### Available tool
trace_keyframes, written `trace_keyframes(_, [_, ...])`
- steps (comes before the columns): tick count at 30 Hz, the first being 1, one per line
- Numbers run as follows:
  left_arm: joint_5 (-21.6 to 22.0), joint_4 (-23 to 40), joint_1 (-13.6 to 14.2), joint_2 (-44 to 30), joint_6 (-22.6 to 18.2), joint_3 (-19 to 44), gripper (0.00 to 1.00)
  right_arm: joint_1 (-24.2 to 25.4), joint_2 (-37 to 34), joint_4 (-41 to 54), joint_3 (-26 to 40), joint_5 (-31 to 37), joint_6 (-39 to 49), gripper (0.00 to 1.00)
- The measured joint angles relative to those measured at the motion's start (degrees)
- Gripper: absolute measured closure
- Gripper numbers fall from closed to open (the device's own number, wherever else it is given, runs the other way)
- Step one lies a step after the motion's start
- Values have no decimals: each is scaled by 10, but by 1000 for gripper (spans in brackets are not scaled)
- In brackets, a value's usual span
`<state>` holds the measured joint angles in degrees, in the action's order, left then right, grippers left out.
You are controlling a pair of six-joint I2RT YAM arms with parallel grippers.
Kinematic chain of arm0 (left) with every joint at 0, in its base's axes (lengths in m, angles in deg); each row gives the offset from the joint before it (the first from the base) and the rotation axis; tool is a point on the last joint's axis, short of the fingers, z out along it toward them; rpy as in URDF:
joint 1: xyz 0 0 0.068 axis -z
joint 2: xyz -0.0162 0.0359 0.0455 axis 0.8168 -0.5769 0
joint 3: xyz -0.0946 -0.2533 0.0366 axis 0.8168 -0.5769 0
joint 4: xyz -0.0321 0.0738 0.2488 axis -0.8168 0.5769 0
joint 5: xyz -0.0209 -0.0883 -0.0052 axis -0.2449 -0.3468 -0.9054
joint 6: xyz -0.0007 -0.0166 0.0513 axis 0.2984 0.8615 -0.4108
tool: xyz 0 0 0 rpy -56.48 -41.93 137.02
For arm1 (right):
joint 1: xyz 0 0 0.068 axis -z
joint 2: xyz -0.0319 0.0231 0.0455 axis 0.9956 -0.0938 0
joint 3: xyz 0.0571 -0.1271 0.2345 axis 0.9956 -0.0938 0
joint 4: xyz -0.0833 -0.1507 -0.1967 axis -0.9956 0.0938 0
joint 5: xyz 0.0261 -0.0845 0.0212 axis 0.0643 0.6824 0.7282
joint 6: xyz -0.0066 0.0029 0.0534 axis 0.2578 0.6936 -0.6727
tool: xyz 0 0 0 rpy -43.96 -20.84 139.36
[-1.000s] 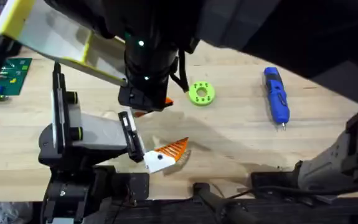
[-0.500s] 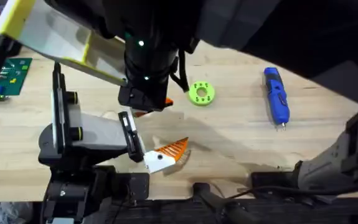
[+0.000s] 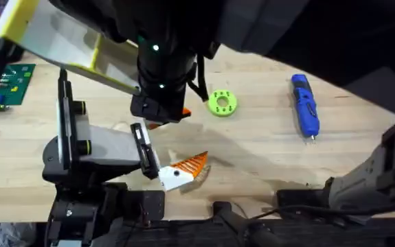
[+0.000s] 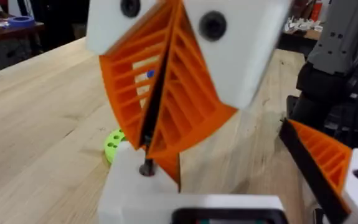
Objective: Pick up the gripper from the table and insert it into the empty holder that is missing its gripper. Then pick up a screw, insert it into the mounting hole, and use the screwdriver to tighten it. Finally, clean up the table by picking up the vegetable and placing it into the bucket.
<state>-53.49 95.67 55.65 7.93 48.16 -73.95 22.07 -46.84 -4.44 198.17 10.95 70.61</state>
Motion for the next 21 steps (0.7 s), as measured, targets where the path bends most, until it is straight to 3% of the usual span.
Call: trace_keyframes(21, [0,0,0,0,0,0,14,0,-7,4,0,-13,0,992])
